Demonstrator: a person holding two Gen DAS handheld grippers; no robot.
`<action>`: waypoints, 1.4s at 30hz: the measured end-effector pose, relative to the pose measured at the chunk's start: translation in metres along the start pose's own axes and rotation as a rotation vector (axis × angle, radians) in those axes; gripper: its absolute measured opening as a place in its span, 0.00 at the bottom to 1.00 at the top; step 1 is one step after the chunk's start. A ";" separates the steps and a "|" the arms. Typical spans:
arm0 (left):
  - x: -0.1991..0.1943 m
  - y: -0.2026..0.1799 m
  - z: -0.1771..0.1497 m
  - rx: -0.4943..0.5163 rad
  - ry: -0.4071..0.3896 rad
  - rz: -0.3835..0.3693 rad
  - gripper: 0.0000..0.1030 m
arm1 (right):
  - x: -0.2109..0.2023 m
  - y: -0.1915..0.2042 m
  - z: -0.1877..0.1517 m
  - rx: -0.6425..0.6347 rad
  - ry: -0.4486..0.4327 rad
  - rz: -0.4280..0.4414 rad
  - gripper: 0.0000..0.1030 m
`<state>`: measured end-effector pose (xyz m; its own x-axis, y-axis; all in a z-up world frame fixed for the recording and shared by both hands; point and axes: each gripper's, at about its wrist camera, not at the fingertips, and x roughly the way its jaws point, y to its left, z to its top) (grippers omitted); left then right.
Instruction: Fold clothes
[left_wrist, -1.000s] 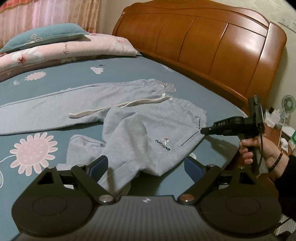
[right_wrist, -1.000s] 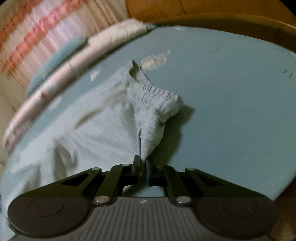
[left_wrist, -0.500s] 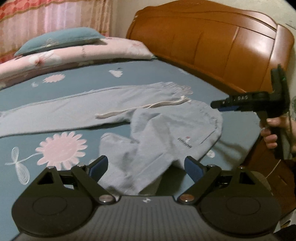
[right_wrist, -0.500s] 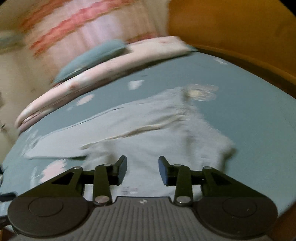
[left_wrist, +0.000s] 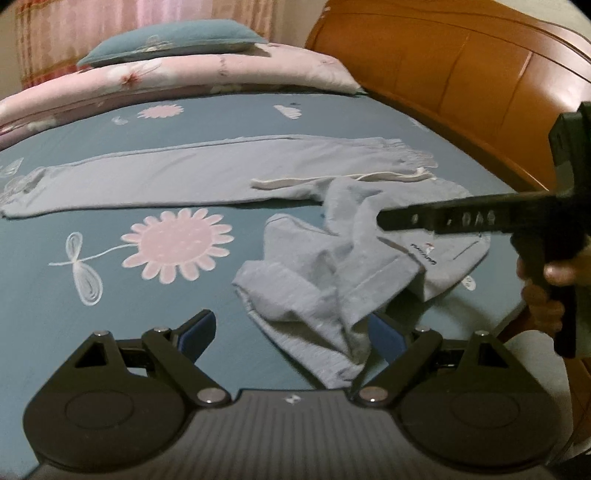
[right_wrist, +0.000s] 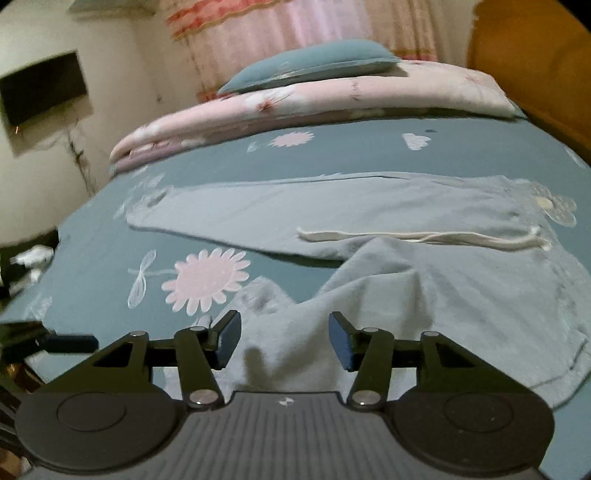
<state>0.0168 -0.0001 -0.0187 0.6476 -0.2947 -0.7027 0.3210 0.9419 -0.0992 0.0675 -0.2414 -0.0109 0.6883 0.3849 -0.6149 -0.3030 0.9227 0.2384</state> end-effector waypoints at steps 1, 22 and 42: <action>0.000 0.002 -0.001 -0.005 0.000 0.006 0.87 | 0.004 0.005 -0.002 -0.022 0.013 -0.005 0.58; 0.026 0.004 -0.008 -0.023 0.065 0.042 0.87 | -0.009 -0.011 -0.007 -0.053 -0.001 -0.058 0.67; 0.024 -0.015 0.000 0.009 0.055 -0.003 0.87 | 0.029 0.003 -0.026 -0.096 0.108 -0.116 0.70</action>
<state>0.0270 -0.0214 -0.0339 0.6080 -0.2879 -0.7399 0.3289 0.9395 -0.0953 0.0693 -0.2278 -0.0471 0.6488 0.2667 -0.7127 -0.2910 0.9524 0.0915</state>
